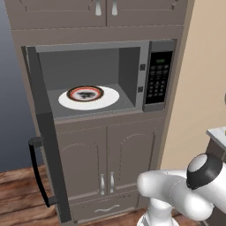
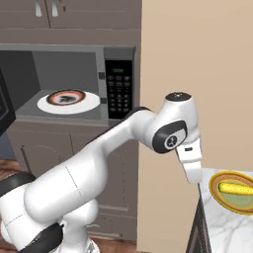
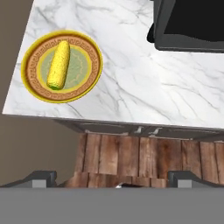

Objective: Pick the corn from the counter and place it in the microwave. Then turn on the microwave.

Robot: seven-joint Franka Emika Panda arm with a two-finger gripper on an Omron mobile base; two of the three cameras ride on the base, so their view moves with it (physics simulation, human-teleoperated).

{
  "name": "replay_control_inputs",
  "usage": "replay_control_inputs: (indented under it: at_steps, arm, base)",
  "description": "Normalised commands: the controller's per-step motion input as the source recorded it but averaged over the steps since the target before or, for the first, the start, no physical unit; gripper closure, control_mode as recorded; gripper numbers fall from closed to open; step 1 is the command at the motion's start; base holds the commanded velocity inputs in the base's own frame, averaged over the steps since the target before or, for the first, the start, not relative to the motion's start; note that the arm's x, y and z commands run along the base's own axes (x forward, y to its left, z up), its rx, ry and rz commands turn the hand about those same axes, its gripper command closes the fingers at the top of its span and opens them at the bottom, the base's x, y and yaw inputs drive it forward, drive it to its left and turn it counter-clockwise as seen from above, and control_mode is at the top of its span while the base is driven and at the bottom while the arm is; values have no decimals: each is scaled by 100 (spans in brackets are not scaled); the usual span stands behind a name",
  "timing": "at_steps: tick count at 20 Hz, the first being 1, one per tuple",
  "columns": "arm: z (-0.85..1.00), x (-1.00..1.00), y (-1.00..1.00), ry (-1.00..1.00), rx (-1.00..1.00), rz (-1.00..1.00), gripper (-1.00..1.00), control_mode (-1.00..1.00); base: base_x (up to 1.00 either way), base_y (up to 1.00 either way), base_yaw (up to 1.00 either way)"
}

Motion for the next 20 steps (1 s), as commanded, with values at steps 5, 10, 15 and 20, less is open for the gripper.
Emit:
replay_control_inputs:
  at_steps: [5, 10, 15, 20]
  arm:
    - [-17, 11, -13, 0, 4, -1, -100, -100]
    - [-13, 8, -15, 0, 4, 0, -100, -100]
    - [-13, 13, -14, 0, 4, 0, -100, -100]
    - [-12, 15, -11, 0, 3, 0, -100, -100]
  base:
    - [0, 0, 0]
    - [0, 0, 0]
    - [0, 0, 0]
    - [0, 0, 0]
